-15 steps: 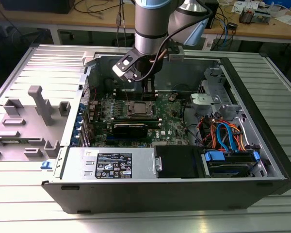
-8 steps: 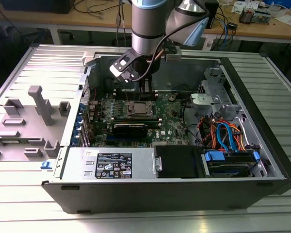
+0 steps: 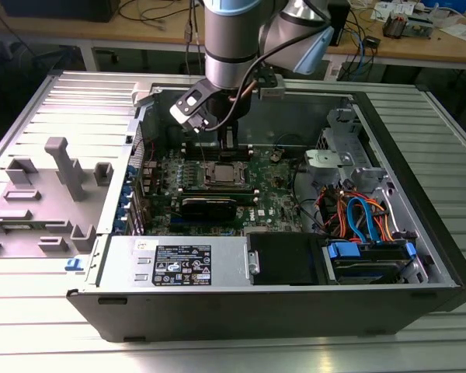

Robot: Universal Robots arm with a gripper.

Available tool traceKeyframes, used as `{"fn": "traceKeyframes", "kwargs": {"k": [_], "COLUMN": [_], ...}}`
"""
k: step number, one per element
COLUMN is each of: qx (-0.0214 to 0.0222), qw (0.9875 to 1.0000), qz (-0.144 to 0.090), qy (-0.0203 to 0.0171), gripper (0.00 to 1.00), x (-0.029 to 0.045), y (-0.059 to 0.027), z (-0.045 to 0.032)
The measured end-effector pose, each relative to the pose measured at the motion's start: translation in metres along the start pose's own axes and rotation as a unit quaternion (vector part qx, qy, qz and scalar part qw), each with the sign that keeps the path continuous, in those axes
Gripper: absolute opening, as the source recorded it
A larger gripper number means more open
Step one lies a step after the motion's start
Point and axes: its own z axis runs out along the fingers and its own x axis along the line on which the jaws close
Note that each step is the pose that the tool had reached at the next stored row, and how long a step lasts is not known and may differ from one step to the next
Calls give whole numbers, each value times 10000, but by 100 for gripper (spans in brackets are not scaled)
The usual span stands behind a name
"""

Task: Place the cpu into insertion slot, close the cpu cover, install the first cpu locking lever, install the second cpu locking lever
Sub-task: 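Close the cpu cover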

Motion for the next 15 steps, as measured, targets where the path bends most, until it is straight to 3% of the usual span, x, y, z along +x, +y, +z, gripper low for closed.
{"fn": "traceKeyframes", "kwargs": {"k": [15], "qx": [0], "qw": [10000], "qz": [0], "qy": [0], "gripper": [11], "x": [3], "y": [-58], "z": [4]}}
